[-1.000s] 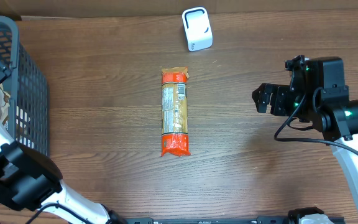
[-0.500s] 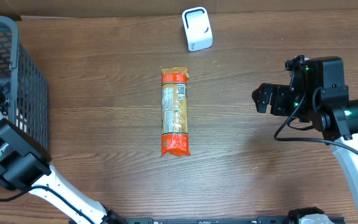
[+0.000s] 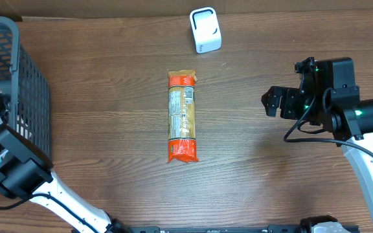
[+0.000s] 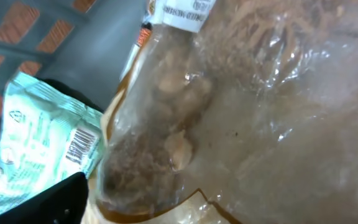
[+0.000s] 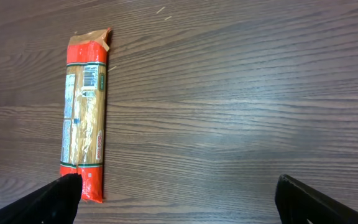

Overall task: Scan the item barcode
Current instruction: 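Reach into the basket and grasp the clear bag of mushrooms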

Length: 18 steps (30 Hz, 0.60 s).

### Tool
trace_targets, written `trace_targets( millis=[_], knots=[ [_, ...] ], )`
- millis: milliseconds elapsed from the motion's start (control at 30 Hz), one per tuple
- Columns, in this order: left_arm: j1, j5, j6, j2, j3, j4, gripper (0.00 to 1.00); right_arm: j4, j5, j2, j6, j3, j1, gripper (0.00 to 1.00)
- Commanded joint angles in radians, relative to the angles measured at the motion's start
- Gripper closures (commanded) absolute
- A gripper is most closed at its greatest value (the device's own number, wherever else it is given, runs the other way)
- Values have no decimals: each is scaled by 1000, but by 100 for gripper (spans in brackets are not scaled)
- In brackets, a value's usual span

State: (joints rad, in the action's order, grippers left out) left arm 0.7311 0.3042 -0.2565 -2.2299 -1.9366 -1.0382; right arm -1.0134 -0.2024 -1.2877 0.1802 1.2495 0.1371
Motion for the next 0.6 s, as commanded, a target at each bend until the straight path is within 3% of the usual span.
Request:
trace_targets(
  millis=[0,100,200,333,567],
  knots=[
    [3,77,-13,-7,67,17,17,2,0,-5,1,21,-5,0],
    [4,80,-13,-7,121,48,28,1,0,-5,1,21,-5,0],
    [4,88,-13,-7,149,63,49,1,0,-5,1,21,-5,0],
    [3,87,-13,-7,149,70,96,2,0,-5,1,21,-5,0],
    [3,87,10,15,110,40,96,2,0,-5,1,21,-5,0]
  ],
)
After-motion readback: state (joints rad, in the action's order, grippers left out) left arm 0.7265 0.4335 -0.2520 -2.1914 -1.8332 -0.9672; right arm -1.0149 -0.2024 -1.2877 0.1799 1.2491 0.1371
